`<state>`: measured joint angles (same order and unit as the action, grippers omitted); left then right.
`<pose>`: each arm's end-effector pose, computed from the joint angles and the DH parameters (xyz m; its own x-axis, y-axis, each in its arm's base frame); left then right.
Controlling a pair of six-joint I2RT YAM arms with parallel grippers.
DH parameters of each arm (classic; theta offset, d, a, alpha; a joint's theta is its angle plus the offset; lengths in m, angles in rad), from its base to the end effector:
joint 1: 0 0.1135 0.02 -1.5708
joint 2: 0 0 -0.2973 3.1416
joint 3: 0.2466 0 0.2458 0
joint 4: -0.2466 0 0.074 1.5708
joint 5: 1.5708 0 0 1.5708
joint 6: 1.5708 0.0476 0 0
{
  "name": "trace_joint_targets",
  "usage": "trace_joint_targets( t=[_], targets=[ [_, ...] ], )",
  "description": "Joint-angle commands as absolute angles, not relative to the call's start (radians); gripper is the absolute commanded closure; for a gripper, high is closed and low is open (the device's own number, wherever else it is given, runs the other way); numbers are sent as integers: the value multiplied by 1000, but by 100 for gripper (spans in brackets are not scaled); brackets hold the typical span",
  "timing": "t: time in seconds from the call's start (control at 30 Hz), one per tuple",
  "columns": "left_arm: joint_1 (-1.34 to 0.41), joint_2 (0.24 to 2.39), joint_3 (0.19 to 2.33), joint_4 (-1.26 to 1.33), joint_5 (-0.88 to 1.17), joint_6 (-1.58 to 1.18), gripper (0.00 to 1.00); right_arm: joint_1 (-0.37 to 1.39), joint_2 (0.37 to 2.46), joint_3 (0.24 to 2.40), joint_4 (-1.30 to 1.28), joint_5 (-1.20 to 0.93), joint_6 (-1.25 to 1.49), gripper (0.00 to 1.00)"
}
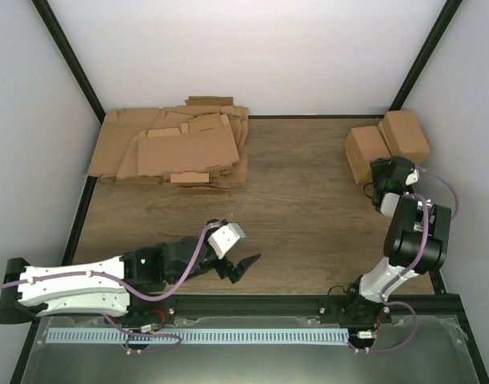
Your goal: Fold the paper box
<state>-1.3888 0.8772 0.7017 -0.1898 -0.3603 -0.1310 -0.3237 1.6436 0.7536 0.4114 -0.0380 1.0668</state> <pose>0.0501 -0.1797 0.3172 -0.1765 0.2839 -0.9425 0.8449 0.5349 0.0029 0.3288 -0.1084 0.2066 0.0395 0.9097 -0.4133 0.5204 0.3344 0.7857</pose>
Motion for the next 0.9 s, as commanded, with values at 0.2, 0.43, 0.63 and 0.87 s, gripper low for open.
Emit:
trace_joint_targets(
  t=[0.2, 0.43, 0.63, 0.87],
  targets=[
    [-1385, 863, 708, -175, -365, -135, 0, -314, 1680, 816, 428, -32, 1085, 38],
    [-1384, 874, 708, -176, -367, -134, 0, -314, 1674, 813, 432, -45, 1076, 28],
    [-1385, 870, 703, -179, -362, -135, 0, -282, 1551, 704, 484, -37, 1011, 17],
    [-1384, 917, 744, -191, -366, -111, 0, -81, 1360, 602, 567, 90, 679, 18]
  ],
)
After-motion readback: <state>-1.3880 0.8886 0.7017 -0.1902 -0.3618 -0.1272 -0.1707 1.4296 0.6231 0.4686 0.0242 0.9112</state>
